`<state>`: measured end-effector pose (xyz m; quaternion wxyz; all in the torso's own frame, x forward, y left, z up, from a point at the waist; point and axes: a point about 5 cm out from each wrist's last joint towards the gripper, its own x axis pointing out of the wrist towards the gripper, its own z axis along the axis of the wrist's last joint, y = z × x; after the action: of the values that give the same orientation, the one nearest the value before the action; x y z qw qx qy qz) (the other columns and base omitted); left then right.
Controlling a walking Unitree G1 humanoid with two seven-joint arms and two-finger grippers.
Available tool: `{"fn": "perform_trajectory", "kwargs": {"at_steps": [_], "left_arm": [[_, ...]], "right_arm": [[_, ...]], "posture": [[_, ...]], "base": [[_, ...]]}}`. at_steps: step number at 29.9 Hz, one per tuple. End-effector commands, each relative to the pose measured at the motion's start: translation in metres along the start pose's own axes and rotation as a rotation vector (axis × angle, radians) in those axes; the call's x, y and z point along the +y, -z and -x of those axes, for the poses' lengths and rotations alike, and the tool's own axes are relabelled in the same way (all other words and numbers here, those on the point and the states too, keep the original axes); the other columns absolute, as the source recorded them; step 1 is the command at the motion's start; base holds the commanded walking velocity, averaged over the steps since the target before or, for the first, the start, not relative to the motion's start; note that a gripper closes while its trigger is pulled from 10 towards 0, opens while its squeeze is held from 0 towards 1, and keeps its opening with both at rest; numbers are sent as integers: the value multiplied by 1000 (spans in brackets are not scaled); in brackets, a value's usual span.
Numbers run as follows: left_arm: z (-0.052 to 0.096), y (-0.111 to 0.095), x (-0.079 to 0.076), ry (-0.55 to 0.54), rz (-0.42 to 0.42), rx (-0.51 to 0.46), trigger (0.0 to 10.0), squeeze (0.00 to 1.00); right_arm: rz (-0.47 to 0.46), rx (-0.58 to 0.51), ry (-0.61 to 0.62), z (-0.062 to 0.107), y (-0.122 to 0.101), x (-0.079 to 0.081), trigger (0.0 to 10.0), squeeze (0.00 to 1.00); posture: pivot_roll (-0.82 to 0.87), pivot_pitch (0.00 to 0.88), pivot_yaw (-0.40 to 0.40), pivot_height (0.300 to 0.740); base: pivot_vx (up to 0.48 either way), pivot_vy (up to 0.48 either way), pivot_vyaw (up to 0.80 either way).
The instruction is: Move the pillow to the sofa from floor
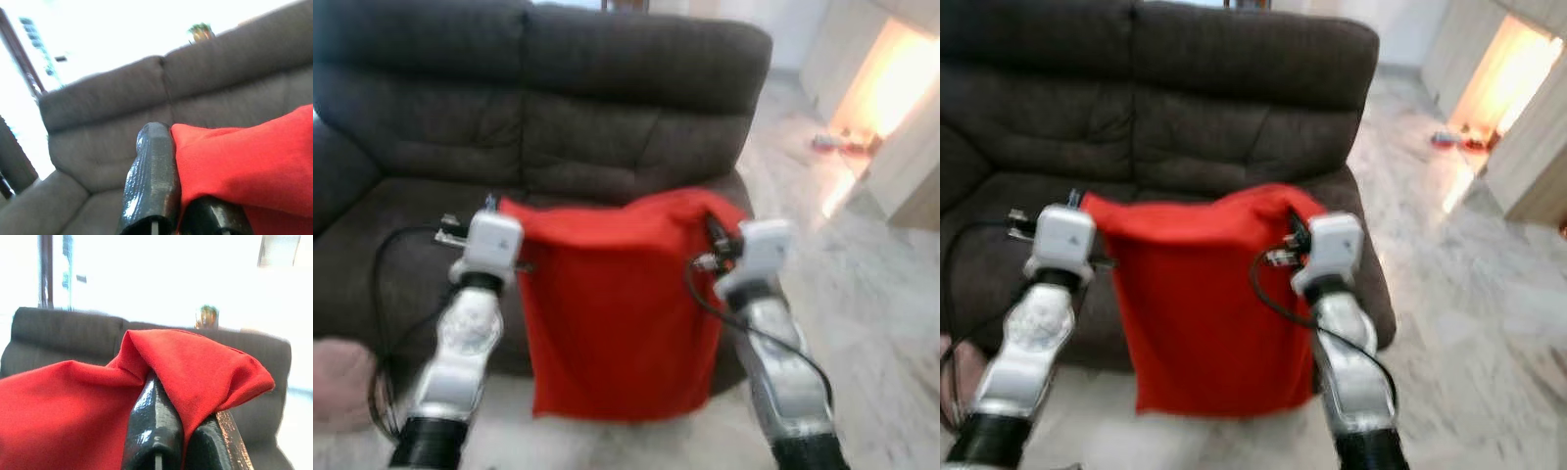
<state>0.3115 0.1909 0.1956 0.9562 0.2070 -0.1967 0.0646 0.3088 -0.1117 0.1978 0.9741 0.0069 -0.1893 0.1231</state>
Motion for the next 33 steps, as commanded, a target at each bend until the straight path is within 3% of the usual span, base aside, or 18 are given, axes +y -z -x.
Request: {"fn": "perform_trajectory", "kwargs": {"at_steps": [1, 10, 33], "left_arm": [[-16, -44, 4, -34, 29, -185, 10000, 0], [-23, -59, 9, -38, 45, -205, 10000, 0], [-18, -55, 5, -15, 44, -167, 10000, 0]], "right_arm": [[16, -81, 35, -4, -21, -11, 10000, 0], [6, -138, 17, -12, -39, -8, 10000, 0], [6, -69, -59, -8, -28, 2, 10000, 0]], "posture": [[117, 0, -75, 726], [123, 0, -79, 726], [122, 0, -83, 726]], "base": [[442, 0, 0], [443, 0, 0], [443, 0, 0]]}}
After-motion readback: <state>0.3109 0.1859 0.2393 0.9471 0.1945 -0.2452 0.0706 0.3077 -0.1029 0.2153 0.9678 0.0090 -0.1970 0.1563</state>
